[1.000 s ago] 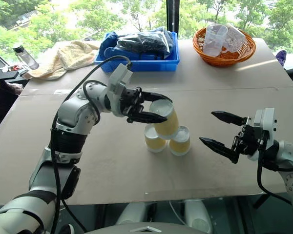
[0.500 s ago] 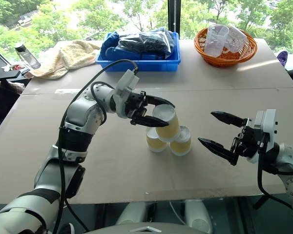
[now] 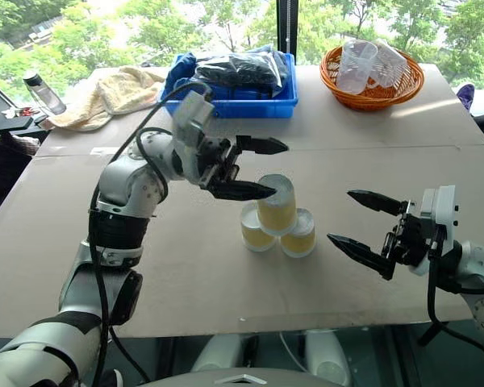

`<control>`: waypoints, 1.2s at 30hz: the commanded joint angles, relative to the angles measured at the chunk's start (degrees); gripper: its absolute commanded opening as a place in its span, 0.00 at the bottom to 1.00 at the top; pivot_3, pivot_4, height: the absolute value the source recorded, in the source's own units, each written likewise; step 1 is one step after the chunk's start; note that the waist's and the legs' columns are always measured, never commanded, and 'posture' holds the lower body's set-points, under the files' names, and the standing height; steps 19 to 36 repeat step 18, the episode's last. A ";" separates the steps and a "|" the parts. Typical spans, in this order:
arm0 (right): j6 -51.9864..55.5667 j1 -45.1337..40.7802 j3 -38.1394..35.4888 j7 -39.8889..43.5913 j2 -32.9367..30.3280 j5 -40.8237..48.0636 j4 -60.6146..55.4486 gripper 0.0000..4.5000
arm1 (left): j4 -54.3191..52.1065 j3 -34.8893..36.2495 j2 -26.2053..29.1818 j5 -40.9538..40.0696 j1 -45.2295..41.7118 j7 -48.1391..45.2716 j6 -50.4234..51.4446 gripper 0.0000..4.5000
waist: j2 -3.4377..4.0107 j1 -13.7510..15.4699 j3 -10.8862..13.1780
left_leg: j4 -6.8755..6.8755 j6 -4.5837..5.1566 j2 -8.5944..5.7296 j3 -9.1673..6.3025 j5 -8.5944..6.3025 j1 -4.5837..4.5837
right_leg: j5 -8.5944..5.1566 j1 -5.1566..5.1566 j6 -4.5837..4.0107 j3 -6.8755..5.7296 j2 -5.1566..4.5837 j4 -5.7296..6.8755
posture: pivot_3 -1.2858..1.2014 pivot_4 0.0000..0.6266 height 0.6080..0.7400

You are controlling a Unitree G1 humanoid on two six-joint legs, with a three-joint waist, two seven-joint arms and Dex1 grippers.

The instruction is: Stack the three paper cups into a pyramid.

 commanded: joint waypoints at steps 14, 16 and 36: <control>-21.78 -3.26 5.44 8.21 6.60 -17.55 24.05 1.00 | -16.17 16.19 13.59 10.56 48.03 21.79 -5.43 0.99 | -0.03 0.17 0.15 | -0.19 0.00 -0.01 -0.04 -0.02 0.36 | 0.00 0.22 -0.01 0.18 -0.08 -0.10 | 0.52 0.24 1.00; -22.39 -4.30 5.97 9.31 6.62 -17.72 26.18 1.00 | -18.38 15.58 11.45 12.18 52.17 23.64 -8.28 0.99 | 0.08 0.91 0.14 | -0.19 0.00 -0.01 -0.09 -0.02 0.34 | 0.00 0.21 -0.01 0.13 -0.10 -0.09 | 0.52 0.24 1.00; -22.80 -5.02 6.51 10.22 6.52 -18.01 27.92 1.00 | -19.03 14.85 10.29 13.54 54.04 24.65 -10.24 0.99 | 0.08 1.19 0.14 | -0.19 0.00 -0.01 -0.09 -0.02 0.35 | 0.00 0.23 -0.02 0.10 -0.11 -0.08 | 0.52 0.24 1.00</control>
